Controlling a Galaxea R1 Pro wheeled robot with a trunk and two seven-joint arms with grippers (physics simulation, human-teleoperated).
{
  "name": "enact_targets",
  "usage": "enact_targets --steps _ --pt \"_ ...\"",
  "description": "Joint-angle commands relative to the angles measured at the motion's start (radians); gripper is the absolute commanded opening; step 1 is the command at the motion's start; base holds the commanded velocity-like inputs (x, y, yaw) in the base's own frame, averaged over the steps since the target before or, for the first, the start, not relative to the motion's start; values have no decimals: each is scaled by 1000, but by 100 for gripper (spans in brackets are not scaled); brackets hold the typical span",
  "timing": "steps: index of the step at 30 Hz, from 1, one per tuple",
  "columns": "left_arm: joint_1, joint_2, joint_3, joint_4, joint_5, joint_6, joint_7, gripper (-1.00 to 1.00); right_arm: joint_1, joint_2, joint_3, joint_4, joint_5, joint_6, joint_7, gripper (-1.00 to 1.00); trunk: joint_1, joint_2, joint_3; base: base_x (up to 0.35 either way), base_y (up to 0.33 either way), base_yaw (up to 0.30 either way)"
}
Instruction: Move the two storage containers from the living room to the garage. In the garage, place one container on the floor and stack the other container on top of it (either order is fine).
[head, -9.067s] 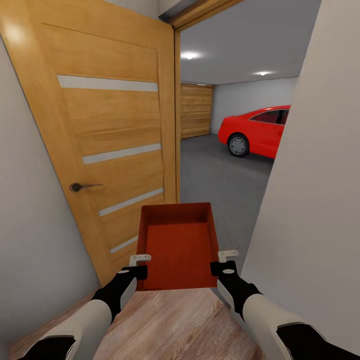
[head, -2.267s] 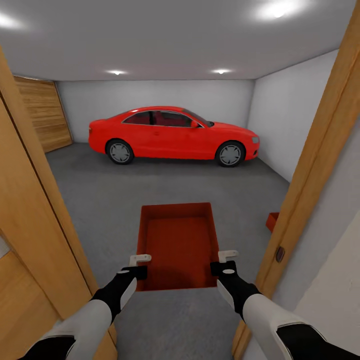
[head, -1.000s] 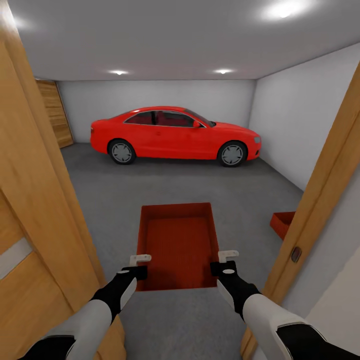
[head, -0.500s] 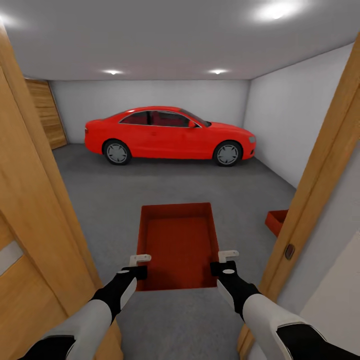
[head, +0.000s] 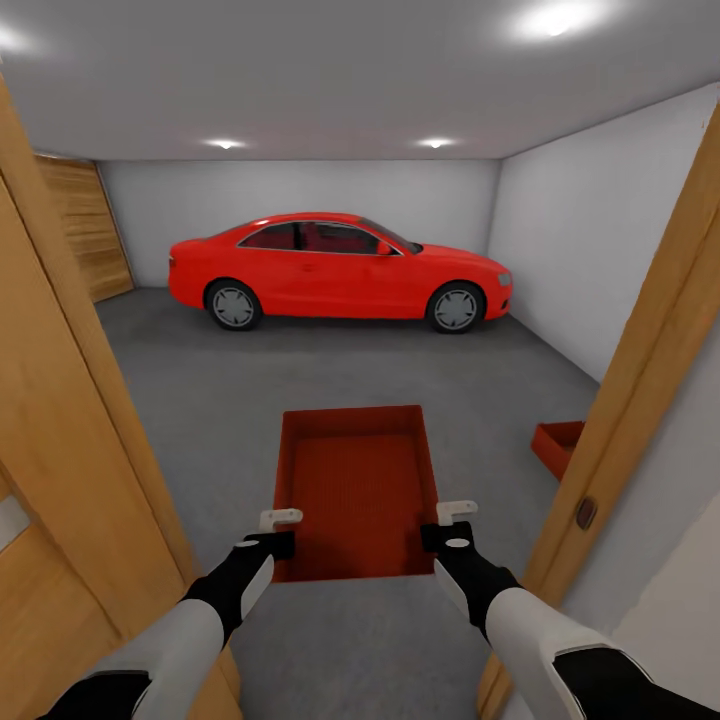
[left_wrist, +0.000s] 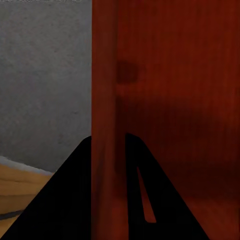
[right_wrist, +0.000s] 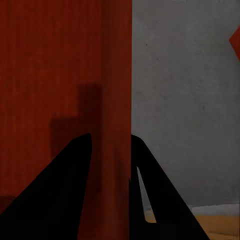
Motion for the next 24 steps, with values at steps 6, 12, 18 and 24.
enact_targets --steps 6,12,18,24 --pt "0 35 -17 -4 2 -17 2 -100 -1 -7 7 4 -15 5 -3 -100 1 -2 -2 315 0 0" --pt "0 35 -17 -4 2 -17 2 -100 -1 -7 7 4 -15 5 -3 -100 1 -2 -2 321 0 0" --pt "0 35 -17 -3 3 -17 2 -100 -1 -7 7 4 -15 5 -3 -100 1 -2 -2 322 0 0" --pt "0 35 -16 -2 4 -16 2 -100 -1 -7 7 4 -15 5 -3 -100 1 -2 -2 322 0 0"
